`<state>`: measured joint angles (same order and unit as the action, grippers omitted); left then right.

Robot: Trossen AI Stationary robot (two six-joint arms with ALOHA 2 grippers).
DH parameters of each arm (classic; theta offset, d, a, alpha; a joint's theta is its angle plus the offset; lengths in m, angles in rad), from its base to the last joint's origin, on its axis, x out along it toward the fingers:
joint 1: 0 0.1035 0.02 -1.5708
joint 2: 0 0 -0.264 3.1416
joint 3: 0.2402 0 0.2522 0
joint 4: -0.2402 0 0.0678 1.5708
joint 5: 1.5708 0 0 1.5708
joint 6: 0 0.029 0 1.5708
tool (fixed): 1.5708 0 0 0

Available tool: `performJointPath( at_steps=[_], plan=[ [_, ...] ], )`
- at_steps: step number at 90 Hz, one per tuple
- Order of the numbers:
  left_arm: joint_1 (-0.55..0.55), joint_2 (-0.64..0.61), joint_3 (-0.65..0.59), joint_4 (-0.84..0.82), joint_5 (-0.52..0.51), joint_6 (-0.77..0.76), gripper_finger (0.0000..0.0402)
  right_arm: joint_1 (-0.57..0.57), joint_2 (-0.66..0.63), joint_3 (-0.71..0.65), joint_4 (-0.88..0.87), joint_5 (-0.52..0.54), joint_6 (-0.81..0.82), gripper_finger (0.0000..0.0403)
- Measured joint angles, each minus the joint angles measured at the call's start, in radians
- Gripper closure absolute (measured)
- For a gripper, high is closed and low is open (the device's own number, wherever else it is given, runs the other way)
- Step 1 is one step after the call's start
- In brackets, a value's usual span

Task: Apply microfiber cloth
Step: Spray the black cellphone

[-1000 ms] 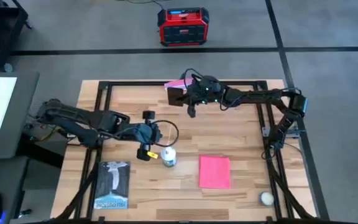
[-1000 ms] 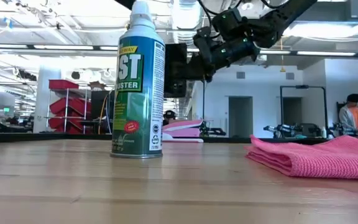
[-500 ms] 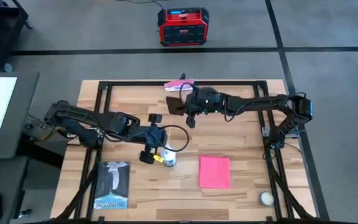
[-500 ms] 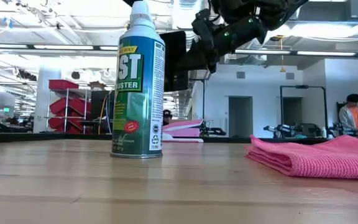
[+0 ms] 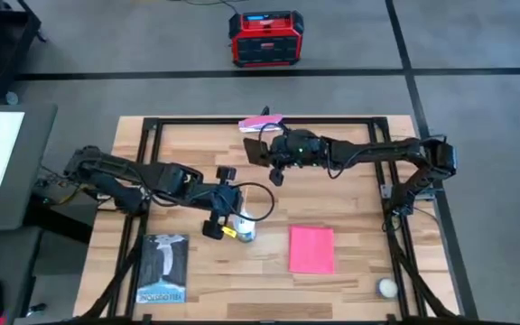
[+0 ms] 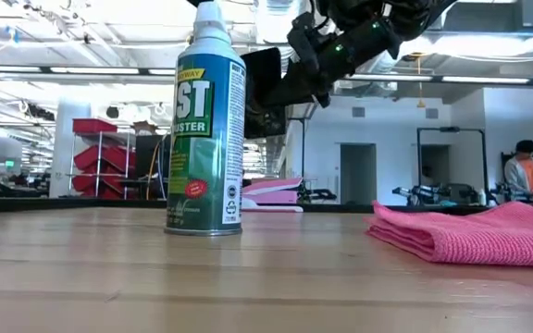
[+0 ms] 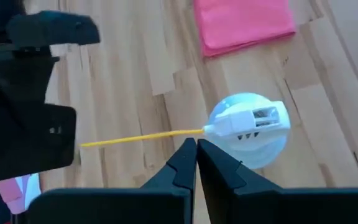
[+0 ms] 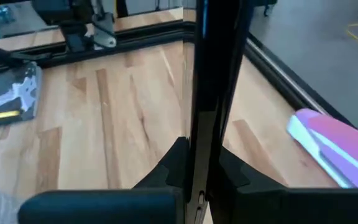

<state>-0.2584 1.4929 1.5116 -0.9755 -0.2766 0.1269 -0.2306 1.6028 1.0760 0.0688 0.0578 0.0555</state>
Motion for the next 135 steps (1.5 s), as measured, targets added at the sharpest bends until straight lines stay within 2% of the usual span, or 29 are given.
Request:
performJointPath(
  at_steps=[49,135],
  plan=[
    [0.016,0.074,0.002,0.002,0.036,0.033,0.0402,-0.002,0.000,0.000,-0.006,-0.001,-0.011,0.0389],
    [0.016,0.080,0.024,-0.013,0.047,-0.019,0.0402,-0.002,0.000,0.000,-0.014,-0.006,-0.018,0.0389]
  ],
)
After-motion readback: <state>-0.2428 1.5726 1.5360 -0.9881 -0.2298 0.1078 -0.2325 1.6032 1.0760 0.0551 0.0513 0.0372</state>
